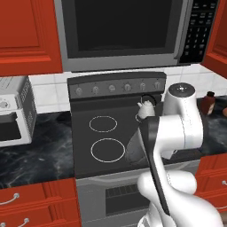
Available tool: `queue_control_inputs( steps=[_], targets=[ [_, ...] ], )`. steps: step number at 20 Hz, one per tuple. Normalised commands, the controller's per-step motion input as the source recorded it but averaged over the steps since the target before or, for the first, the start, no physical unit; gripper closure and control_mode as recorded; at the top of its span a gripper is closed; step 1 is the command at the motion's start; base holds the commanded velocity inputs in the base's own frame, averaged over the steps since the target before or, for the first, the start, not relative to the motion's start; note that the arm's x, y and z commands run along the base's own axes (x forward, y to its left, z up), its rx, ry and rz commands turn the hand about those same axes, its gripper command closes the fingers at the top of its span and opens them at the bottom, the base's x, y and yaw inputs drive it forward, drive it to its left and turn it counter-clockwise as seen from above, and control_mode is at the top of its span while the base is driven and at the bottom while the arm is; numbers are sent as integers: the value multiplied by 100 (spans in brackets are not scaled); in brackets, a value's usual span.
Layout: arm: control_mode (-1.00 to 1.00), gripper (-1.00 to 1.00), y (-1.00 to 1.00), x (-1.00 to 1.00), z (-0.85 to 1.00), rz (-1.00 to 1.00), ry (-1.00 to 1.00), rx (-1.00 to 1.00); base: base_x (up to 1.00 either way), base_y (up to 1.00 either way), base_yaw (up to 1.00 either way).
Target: Pick the pan from the cabinet and place it on the stove. Then turn on the stove burner for the pan.
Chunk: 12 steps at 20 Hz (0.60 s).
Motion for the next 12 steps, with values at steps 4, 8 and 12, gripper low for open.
queue_control_inputs(
  steps=[4,8,12],
  targets=[
    [-100,100,0,37,-18,3,0,9,0,0,0],
    [-100,100,3,23,-25,2,0,9,0,0,0],
    [-100,100,13,18,-38,2,0,6,0,0,0]
  ],
)
